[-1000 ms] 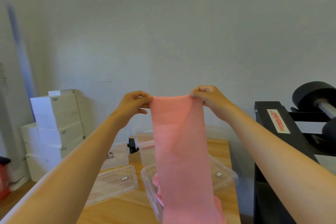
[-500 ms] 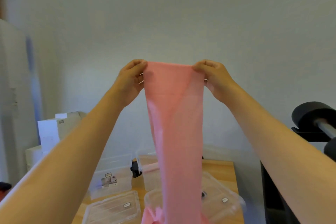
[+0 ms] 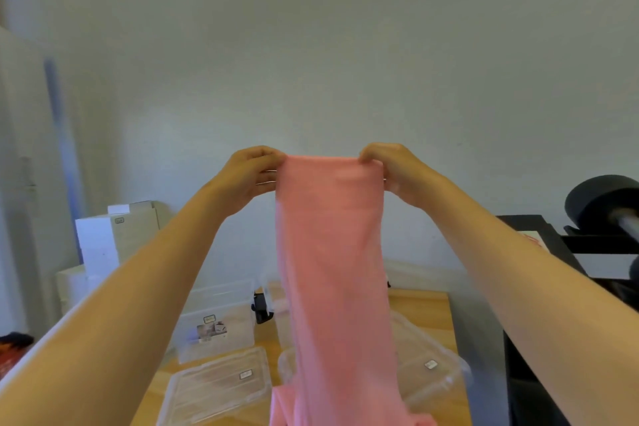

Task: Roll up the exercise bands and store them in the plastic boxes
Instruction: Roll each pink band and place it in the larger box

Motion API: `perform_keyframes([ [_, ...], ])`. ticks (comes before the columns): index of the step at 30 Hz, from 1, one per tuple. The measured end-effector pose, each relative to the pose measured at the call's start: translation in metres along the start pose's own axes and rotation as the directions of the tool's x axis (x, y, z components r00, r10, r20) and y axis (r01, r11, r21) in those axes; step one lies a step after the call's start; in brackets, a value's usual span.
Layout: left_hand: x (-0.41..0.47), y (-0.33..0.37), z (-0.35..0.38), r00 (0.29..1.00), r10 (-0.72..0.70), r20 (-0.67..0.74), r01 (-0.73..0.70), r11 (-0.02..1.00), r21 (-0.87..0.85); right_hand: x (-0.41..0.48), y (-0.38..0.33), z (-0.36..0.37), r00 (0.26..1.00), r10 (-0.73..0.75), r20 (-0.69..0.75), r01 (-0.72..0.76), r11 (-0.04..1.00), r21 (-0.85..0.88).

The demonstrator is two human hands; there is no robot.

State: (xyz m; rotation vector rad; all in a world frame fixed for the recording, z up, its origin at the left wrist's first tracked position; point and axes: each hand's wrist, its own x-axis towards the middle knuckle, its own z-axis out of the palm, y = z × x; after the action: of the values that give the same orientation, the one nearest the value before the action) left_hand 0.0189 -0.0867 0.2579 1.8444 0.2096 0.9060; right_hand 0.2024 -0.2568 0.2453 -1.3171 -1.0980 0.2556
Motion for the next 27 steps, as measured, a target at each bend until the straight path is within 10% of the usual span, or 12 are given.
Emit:
perform_keyframes([
  [18,0.030,-0.095,-0.001,0.979,-0.199,0.047,0.168,0.915,0.366,0.033,0.093,-0.008,0.986,0.144,0.086,-0.092,0.893,-0.440],
  [27,0.065,-0.151,0.012,0.991,-0.091,-0.093,0.103,0.986,0.130,0.069,0.146,0.008,0.987,-0.056,-0.148,-0.033,0.840,-0.542],
])
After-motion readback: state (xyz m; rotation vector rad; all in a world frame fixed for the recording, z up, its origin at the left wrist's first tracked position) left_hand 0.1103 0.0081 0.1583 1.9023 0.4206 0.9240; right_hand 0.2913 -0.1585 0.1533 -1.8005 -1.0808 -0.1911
